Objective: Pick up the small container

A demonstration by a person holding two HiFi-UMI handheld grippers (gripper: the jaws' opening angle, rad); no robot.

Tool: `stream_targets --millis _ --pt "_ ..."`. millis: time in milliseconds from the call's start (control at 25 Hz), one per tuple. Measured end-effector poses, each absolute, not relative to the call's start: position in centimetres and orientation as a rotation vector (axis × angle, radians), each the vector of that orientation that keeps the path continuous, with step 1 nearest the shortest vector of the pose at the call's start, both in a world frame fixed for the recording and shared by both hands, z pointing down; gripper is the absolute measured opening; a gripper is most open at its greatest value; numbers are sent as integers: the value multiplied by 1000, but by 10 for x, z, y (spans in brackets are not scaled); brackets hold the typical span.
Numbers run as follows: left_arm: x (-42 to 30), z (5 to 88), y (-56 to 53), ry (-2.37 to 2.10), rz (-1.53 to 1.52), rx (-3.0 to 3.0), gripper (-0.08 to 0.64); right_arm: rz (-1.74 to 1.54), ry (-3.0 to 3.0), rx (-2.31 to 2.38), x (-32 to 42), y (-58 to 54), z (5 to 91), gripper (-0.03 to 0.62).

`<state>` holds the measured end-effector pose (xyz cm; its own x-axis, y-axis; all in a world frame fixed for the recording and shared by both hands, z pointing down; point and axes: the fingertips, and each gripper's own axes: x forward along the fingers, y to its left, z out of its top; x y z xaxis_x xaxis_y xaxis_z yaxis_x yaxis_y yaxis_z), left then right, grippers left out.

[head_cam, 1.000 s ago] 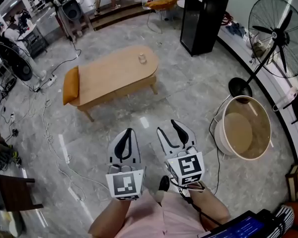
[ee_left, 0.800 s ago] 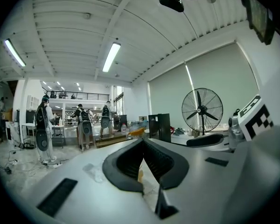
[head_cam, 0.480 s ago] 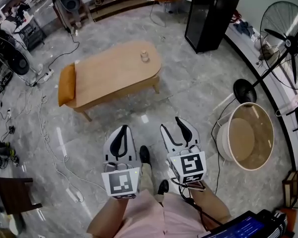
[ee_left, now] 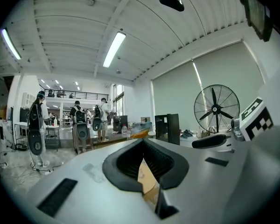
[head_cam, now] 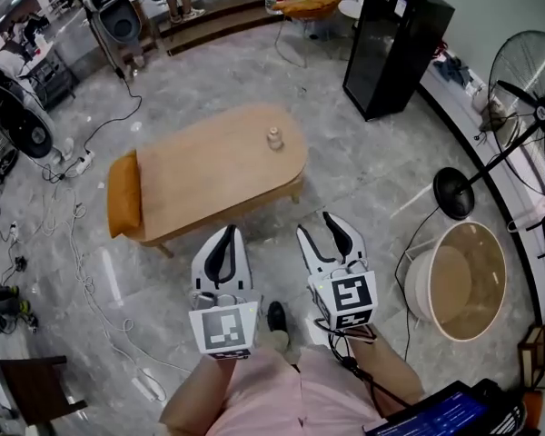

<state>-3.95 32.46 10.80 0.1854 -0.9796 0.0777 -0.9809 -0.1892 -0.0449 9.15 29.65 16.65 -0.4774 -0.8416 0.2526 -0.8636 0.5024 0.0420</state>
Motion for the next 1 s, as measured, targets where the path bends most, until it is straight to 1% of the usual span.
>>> stream_targets --millis 200,480,720,1000 --pt "-57 108 278 -1980 155 2425 12 116 -2506 1503 78 247 157 202" --pt "-47 118 233 -1901 193 2473 12 93 -2478 1554 83 204 153 199" --pt "-33 140 200 -1859 259 2461 12 142 -2460 1567 95 169 172 198" --pt "-22 159 127 -1870 331 2418 12 200 -2475 1529 105 96 192 198"
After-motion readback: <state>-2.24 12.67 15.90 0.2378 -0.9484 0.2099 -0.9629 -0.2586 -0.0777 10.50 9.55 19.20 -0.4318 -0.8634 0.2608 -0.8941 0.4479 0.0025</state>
